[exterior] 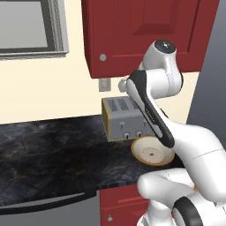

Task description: Open the cabinet and setup a tea strainer by placing it in the bowl upright.

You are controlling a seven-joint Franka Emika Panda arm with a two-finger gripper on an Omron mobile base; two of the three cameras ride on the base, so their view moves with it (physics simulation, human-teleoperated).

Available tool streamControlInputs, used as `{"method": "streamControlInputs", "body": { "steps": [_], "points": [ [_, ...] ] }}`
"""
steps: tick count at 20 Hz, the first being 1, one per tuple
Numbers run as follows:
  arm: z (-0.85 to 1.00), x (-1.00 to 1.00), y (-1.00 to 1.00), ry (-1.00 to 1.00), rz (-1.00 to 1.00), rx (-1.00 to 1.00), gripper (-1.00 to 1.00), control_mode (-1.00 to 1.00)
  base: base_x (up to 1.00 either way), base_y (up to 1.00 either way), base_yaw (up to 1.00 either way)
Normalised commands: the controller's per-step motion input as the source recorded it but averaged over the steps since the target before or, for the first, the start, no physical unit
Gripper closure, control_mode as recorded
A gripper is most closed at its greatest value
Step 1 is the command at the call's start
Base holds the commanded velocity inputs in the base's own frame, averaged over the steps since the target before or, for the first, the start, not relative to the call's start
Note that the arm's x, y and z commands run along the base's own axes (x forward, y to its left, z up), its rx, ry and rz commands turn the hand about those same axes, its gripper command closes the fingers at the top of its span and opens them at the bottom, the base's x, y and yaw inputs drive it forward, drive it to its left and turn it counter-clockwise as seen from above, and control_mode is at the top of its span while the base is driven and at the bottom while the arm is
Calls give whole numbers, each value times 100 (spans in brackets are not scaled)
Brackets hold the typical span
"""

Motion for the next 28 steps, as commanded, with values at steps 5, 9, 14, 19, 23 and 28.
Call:
{"method": "streamControlInputs", "body": {
  "steps": [5,9,14,19,23,28],
  "points": [
    [48,-11,35,-2,0,0,-100,-100,0,0,0],
    [48,-7,36,-6,-1,0,-100,-100,0,0,0],
    [61,-1,38,-9,-2,0,-100,-100,0,0,0],
    [29,3,32,-11,0,0,-100,-100,0,0,0],
    [17,8,32,-15,0,0,-100,-100,0,0,0],
    [5,18,21,-7,0,0,-100,-100,0,0,0]
  ]
}}
